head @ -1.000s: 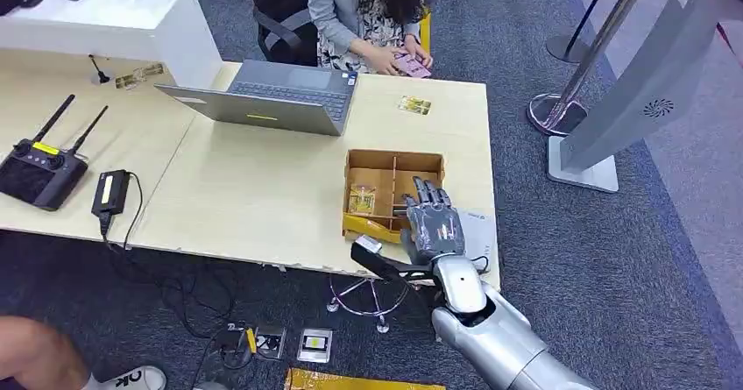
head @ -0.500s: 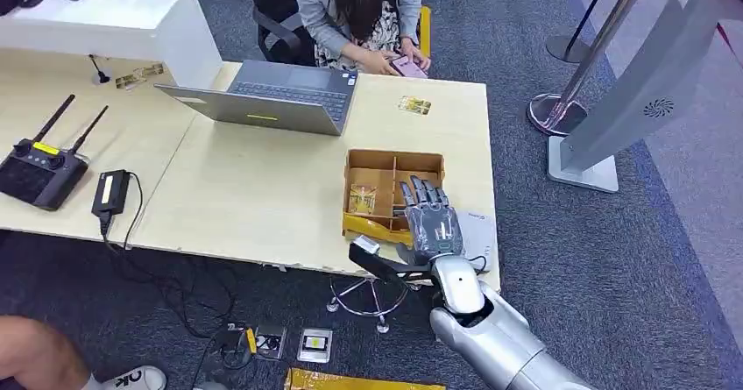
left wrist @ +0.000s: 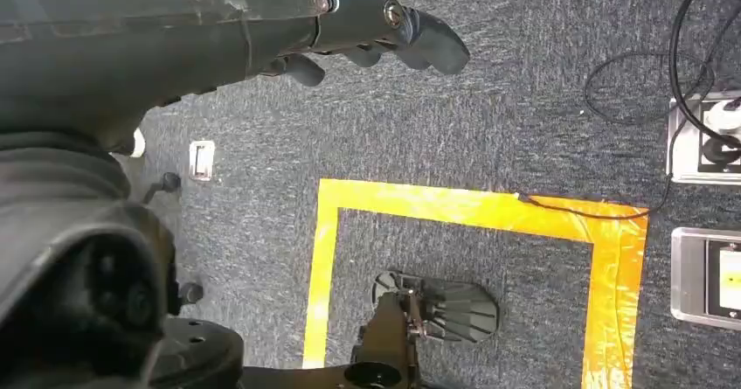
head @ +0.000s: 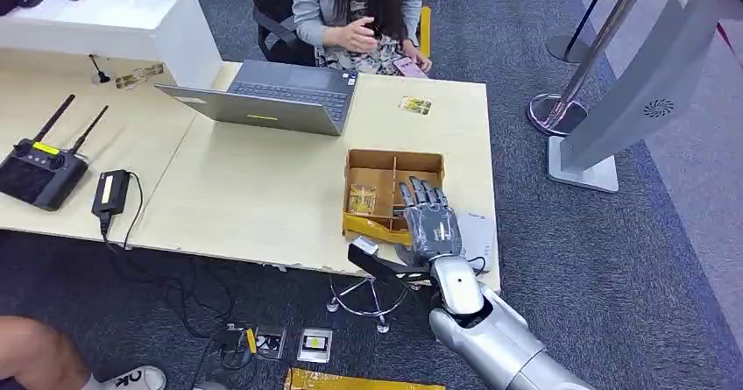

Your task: Pass the card to the sensor for recognition and then transmit it.

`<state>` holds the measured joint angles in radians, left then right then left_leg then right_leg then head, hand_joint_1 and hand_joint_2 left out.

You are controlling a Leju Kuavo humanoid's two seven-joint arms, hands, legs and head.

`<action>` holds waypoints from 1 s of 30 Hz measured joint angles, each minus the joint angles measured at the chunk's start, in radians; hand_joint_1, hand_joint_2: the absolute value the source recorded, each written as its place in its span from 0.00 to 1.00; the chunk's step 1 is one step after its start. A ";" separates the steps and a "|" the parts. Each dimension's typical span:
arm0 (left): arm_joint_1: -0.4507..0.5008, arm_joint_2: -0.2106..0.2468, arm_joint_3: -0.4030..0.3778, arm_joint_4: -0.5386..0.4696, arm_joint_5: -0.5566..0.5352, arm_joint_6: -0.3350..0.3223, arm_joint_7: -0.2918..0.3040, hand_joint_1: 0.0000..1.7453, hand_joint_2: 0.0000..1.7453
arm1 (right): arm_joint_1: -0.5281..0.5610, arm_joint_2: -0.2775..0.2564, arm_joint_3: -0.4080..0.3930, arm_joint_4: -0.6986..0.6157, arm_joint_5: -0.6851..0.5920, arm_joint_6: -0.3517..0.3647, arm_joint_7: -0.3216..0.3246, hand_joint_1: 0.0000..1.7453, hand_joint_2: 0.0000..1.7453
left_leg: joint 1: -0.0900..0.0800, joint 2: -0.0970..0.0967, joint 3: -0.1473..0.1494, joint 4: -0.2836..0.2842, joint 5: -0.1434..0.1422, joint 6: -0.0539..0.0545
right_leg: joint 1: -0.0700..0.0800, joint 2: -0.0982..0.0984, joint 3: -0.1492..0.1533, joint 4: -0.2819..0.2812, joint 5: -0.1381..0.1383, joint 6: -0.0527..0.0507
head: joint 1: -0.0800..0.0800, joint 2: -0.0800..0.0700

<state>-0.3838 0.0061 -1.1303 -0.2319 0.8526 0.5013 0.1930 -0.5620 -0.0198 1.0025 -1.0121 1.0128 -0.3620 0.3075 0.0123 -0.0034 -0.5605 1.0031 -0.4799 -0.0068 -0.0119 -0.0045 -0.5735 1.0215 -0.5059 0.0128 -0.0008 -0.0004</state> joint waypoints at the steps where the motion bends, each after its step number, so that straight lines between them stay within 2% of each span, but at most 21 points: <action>1: 0.000 0.000 0.000 0.000 0.000 0.000 0.000 0.00 0.00 | 0.000 0.000 0.000 0.000 0.000 0.000 0.000 0.00 1.00 | 0.000 0.000 0.000 0.000 0.000 0.000 | 0.000 0.000 0.000 0.000 0.000 0.000 | 0.000 0.000; 6: 0.000 0.000 0.000 0.000 0.000 0.000 0.000 0.00 0.00 | -0.004 0.000 0.000 0.000 -0.006 0.003 0.001 0.00 1.00 | 0.000 0.000 0.000 0.000 0.000 0.000 | 0.000 0.000 0.000 0.000 0.000 0.000 | 0.000 0.000; 12: 0.000 0.000 0.000 0.000 -0.001 0.000 0.000 0.00 0.00 | -0.006 0.000 0.000 0.003 -0.008 0.006 0.005 0.05 1.00 | 0.000 0.000 0.000 0.000 0.000 0.000 | 0.000 0.000 0.000 0.000 0.000 0.000 | 0.000 0.000; 13: 0.000 0.000 0.000 0.000 -0.002 0.000 0.000 0.00 0.00 | -0.006 0.000 0.000 0.006 -0.008 0.006 0.005 0.08 1.00 | 0.000 0.000 0.000 0.000 0.000 0.000 | 0.000 0.000 0.000 0.000 0.000 0.000 | 0.000 0.000; 14: 0.000 0.000 0.000 0.000 -0.002 0.000 0.000 0.00 0.00 | -0.006 0.000 0.000 0.006 -0.008 0.006 0.005 0.25 1.00 | 0.000 0.000 0.000 0.000 0.000 0.000 | 0.000 0.000 0.000 0.000 0.000 0.000 | 0.000 0.000; 15: 0.000 0.000 0.000 0.000 -0.002 0.000 0.000 0.00 0.00 | -0.006 0.000 0.000 0.007 -0.008 0.006 0.005 0.33 1.00 | 0.000 0.000 0.000 0.000 0.000 0.000 | 0.000 0.000 0.000 0.000 0.000 0.000 | 0.000 0.000; 16: 0.000 0.000 0.000 0.000 -0.002 0.000 0.000 0.00 0.00 | -0.006 0.000 0.000 0.008 -0.008 0.006 0.006 0.28 1.00 | 0.000 0.000 0.000 0.000 0.000 0.000 | 0.000 0.000 0.000 0.000 0.000 0.000 | 0.000 0.000; 17: 0.000 0.000 0.000 0.000 -0.002 0.000 0.000 0.00 0.00 | -0.006 0.000 0.000 0.008 -0.008 0.006 0.006 0.30 1.00 | 0.000 0.000 0.000 0.000 0.000 0.000 | 0.000 0.000 0.000 0.000 0.000 0.000 | 0.000 0.000; 22: 0.000 0.000 0.000 0.000 -0.005 -0.001 0.000 0.00 0.00 | -0.006 0.000 0.000 0.011 -0.008 0.006 0.013 0.26 1.00 | 0.000 0.000 0.000 0.000 0.000 0.000 | 0.000 0.000 0.000 0.000 0.000 0.000 | 0.000 0.000; 23: 0.000 0.000 0.000 0.000 -0.005 -0.001 0.000 0.00 0.00 | -0.006 0.000 0.000 0.012 -0.008 0.006 0.013 0.29 1.00 | 0.000 0.000 0.000 0.000 0.000 0.000 | 0.000 0.000 0.000 0.000 0.000 0.000 | 0.000 0.000; 24: 0.000 0.000 0.000 0.000 -0.005 -0.001 0.000 0.00 0.00 | -0.006 0.000 0.000 0.013 -0.008 0.006 0.013 0.46 1.00 | 0.000 0.000 0.000 0.000 0.000 0.000 | 0.000 0.000 0.000 0.000 0.000 0.000 | 0.000 0.000; 25: 0.000 0.000 0.000 0.000 -0.007 -0.001 0.000 0.00 0.00 | -0.006 0.000 0.000 0.016 -0.008 0.006 0.013 0.83 1.00 | 0.000 0.000 0.000 0.000 0.000 0.000 | 0.000 0.000 0.000 0.000 0.000 0.000 | 0.000 0.000; 27: -0.001 0.000 0.000 0.000 -0.009 -0.001 0.000 0.00 0.00 | -0.006 0.000 0.000 0.017 -0.007 0.006 0.016 0.95 1.00 | 0.000 0.000 0.000 0.000 0.000 0.000 | 0.000 0.000 0.000 0.000 0.000 0.000 | 0.000 0.000; 30: -0.001 0.000 0.000 0.000 -0.011 -0.003 0.000 0.00 0.00 | -0.006 0.000 0.000 0.017 -0.007 0.006 0.019 0.98 1.00 | 0.000 0.000 0.000 0.000 0.000 0.000 | 0.000 0.000 0.000 0.000 0.000 0.000 | 0.000 0.000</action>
<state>-0.3844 0.0061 -1.1307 -0.2319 0.8419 0.4986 0.1930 -0.5685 -0.0198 1.0025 -0.9953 1.0060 -0.3563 0.3262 0.0123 -0.0034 -0.5604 1.0032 -0.4799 -0.0068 -0.0119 -0.0044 -0.5736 1.0215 -0.5059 0.0128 -0.0008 -0.0004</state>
